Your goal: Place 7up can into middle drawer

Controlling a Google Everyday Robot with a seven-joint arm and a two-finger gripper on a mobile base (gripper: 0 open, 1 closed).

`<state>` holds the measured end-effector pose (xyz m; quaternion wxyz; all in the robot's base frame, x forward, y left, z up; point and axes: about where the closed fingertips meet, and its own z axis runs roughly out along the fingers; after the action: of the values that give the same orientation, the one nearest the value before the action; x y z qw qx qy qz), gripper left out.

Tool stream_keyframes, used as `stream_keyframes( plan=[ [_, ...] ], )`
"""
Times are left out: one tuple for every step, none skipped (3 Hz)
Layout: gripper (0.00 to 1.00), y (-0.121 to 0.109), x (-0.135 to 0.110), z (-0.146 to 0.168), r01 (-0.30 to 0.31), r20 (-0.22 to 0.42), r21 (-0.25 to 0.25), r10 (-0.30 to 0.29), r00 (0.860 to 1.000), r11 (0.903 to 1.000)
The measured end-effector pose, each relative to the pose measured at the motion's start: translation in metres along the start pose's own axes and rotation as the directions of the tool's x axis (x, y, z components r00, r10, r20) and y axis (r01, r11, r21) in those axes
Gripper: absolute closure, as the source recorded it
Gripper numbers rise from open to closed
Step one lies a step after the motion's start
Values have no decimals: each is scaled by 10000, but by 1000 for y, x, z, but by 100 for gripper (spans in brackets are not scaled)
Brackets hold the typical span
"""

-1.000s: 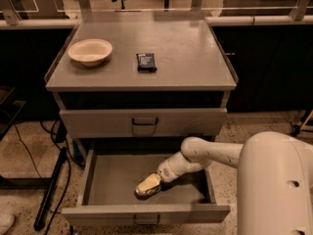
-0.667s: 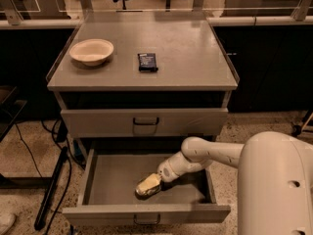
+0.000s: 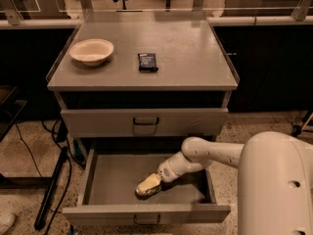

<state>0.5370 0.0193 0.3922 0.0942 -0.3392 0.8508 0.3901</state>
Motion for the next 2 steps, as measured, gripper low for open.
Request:
stream_keyframes(
  plan=[
    [34,0,0,0,0,-1,-1,0,10000,10000],
    [11,0,0,0,0,-1,-1,0,10000,10000]
  ],
)
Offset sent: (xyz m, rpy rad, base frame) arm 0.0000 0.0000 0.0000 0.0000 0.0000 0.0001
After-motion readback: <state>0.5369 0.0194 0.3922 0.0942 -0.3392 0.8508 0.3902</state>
